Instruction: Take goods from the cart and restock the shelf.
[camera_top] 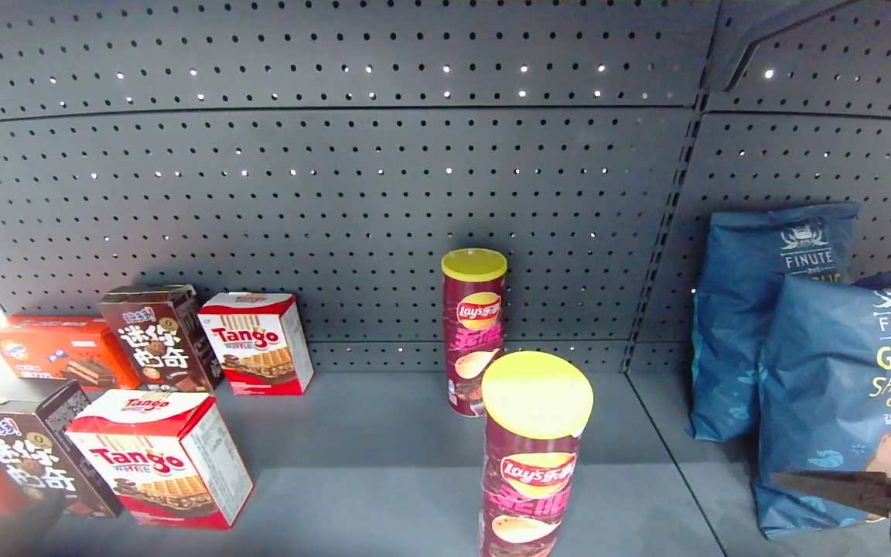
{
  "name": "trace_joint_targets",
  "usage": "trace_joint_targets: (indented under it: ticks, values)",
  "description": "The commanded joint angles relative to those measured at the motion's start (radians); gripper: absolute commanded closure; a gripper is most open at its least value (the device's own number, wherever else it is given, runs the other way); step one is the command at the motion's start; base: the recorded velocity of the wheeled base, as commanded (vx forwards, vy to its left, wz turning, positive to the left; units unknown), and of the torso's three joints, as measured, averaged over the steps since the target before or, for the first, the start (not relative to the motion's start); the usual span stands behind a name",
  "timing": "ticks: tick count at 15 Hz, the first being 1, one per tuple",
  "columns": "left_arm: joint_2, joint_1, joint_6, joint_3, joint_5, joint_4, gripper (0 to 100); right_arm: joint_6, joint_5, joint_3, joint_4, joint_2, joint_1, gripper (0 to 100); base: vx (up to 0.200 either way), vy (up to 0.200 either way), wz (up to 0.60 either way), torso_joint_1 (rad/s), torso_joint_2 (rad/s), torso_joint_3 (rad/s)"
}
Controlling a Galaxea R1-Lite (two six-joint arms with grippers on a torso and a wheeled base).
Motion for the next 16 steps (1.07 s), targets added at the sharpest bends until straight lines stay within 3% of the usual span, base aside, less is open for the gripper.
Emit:
trace_joint_targets:
  ticks: [1,10,16]
  values:
    - [0.007,-0.003,0.001,0.003,-0.001,0.0,0,0.002,-0.012,-0.032,-0.005,0.121,0.082,0,0.0,0.0,0.0,0.0,0.0,0.0]
    - [0.007,-0.006,-0.002,0.003,-0.006,0.0,0,0.012,-0.074,-0.206,-0.011,0.376,0.164,0,0.0,0.0,0.0,0.0,0.0,0.0]
    - [0.01,-0.003,-0.003,-0.005,-0.006,-0.002,0,0.012,-0.078,-0.238,-0.027,0.434,0.165,0,0.0,0.0,0.0,0.0,0.0,0.0]
